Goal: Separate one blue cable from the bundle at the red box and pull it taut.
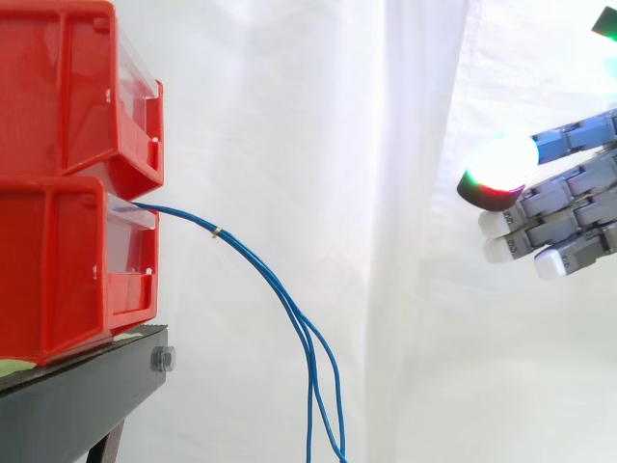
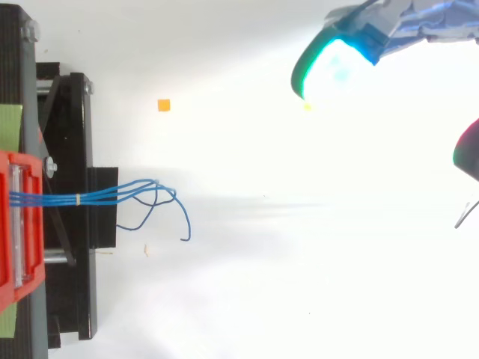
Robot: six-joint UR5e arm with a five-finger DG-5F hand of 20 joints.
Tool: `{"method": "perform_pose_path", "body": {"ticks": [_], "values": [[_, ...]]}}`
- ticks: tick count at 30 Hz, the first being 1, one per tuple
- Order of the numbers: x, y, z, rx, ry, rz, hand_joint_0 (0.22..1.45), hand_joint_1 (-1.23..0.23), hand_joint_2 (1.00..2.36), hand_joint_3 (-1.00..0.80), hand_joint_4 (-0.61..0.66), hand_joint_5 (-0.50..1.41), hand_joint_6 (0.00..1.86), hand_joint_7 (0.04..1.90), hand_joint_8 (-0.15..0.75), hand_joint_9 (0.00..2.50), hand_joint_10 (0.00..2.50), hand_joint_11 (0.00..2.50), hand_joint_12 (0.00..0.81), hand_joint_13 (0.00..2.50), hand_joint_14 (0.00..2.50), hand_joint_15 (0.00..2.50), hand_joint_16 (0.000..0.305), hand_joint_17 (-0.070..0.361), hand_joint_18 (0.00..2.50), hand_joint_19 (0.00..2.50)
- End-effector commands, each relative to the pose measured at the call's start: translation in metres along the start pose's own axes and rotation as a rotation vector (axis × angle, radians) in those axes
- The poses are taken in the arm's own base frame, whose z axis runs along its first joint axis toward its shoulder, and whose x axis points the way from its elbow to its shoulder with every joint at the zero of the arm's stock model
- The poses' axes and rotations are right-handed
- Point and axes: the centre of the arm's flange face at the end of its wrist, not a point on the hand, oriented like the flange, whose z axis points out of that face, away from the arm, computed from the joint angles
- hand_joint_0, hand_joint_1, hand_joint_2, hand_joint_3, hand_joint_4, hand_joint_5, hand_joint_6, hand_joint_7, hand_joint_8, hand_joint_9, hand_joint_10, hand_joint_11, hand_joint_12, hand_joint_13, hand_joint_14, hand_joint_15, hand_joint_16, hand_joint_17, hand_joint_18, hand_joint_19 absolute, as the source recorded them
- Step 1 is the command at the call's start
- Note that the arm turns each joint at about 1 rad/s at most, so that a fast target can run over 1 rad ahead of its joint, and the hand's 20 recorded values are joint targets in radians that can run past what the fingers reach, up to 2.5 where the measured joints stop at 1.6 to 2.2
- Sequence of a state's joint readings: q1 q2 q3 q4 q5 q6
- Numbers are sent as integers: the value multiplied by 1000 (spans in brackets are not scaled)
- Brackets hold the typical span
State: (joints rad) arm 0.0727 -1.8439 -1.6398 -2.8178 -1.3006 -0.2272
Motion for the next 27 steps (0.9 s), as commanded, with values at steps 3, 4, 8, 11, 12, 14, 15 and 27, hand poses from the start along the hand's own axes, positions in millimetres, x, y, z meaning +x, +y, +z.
{"method": "perform_pose_path", "body": {"ticks": [3, 4, 8, 11, 12, 14, 15, 27], "values": [[8, -9, 18, 6, 7, -36, 577, -592, 1000, -489, 229, -243, 502, 748, 328, 256, 5, 254, 382, 178, 5, 157, 55, 124, 269, 417], [9, -10, 19, 6, 7, -34, 577, -592, 1001, -488, 229, -243, 502, 746, 328, 256, 5, 246, 382, 178, 4, 157, 55, 124, 270, 416], [12, -16, 26, 8, 3, -33, 577, -591, 1000, -489, 228, -243, 502, 743, 330, 262, 5, 256, 382, 179, 4, 161, 55, 124, 270, 416], [12, -14, 28, -9, -4, -34, 576, -591, 1001, -488, 228, -243, 502, 743, 331, 264, 6, 257, 382, 180, 4, 160, 55, 124, 272, 416], [11, -14, 28, -12, -7, -35, 577, -591, 1001, -489, 229, -243, 502, 744, 330, 264, 5, 257, 382, 180, 4, 158, 55, 124, 272, 416], [12, -16, 29, -9, -11, -40, 577, -591, 1001, -488, 229, -243, 502, 747, 330, 265, 5, 258, 382, 180, 5, 157, 55, 124, 272, 416], [13, -26, 31, 5, -9, -39, 577, -591, 1001, -487, 218, -247, 502, 745, 330, 265, 5, 254, 382, 181, 4, 157, 55, 124, 272, 416], [16, -36, 46, -46, -27, -57, 577, -591, 1001, -490, 172, -265, 502, 731, 323, 249, 5, 248, 384, 187, 4, 165, 55, 124, 284, 422]]}}
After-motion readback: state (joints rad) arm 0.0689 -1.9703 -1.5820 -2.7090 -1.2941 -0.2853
